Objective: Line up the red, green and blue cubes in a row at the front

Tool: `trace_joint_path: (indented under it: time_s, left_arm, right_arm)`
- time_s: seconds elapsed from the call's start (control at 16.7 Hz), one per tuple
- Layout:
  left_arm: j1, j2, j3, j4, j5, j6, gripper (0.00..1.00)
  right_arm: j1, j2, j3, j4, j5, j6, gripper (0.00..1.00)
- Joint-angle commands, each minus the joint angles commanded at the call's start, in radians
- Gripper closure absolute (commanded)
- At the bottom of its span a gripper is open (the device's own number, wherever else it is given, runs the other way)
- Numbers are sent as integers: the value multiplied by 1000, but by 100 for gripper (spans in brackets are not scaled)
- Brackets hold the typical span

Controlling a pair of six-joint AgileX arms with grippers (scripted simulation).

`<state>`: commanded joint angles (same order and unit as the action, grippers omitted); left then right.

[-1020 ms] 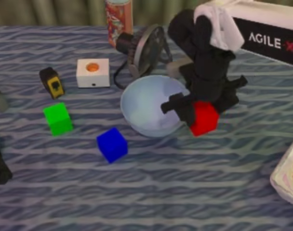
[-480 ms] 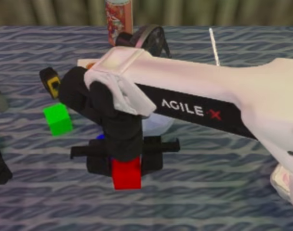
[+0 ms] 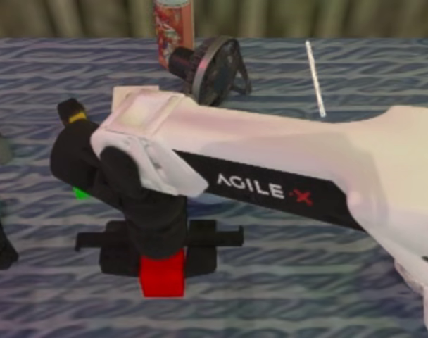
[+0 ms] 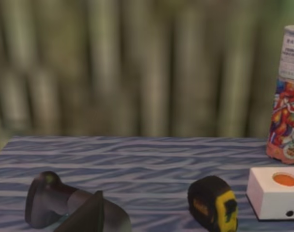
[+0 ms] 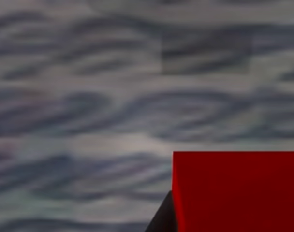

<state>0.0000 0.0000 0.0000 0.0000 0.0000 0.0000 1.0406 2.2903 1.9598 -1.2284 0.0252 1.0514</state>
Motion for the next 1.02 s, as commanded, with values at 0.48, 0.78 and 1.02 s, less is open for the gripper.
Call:
trace_joint_path:
  time_s: [0.48,0.78,1.02]
  left_arm:
    - [0,0,0,0,0,0,0]
    - [0,0,0,0,0,0,0]
    - [0,0,0,0,0,0,0]
  right_arm:
    - [1,50,-133,191,0,3,100]
    - [3,66,-169,235,1,4,100]
    - [3,66,-169,235,1,4,77]
